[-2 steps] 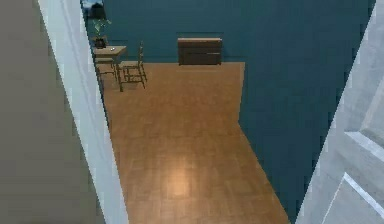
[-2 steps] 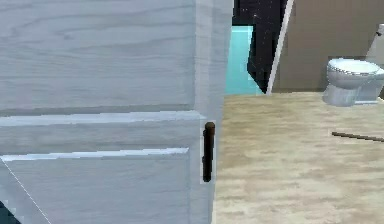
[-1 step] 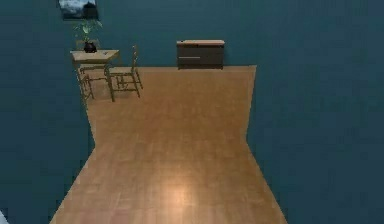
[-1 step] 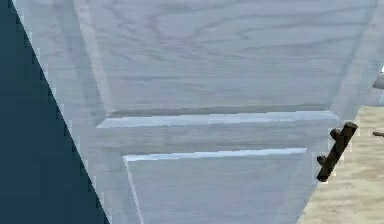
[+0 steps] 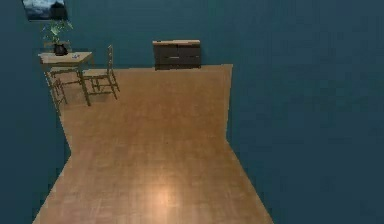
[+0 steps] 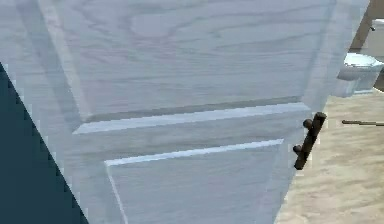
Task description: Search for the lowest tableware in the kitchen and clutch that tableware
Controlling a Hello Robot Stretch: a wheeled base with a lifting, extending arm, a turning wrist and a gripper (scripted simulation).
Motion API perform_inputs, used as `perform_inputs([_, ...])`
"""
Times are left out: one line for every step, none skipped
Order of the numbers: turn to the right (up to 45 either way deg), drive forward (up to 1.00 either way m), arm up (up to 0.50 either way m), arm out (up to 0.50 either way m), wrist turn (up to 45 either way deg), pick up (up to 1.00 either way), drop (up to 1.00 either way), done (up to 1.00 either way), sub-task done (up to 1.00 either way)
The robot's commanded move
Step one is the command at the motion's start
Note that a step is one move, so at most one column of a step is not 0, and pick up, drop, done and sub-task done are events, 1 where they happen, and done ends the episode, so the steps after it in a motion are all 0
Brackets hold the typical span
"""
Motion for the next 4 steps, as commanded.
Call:
perform_inputs([0.0,1.0,0.0,0.0,0.0,0.0,0.0,0.0,0.0])
perform_inputs([0.0,1.0,0.0,0.0,0.0,0.0,0.0,0.0,0.0])
perform_inputs([0.0,0.25,0.0,0.0,0.0,0.0,0.0,0.0,0.0])
perform_inputs([30.0,0.0,0.0,0.0,0.0,0.0,0.0,0.0,0.0])
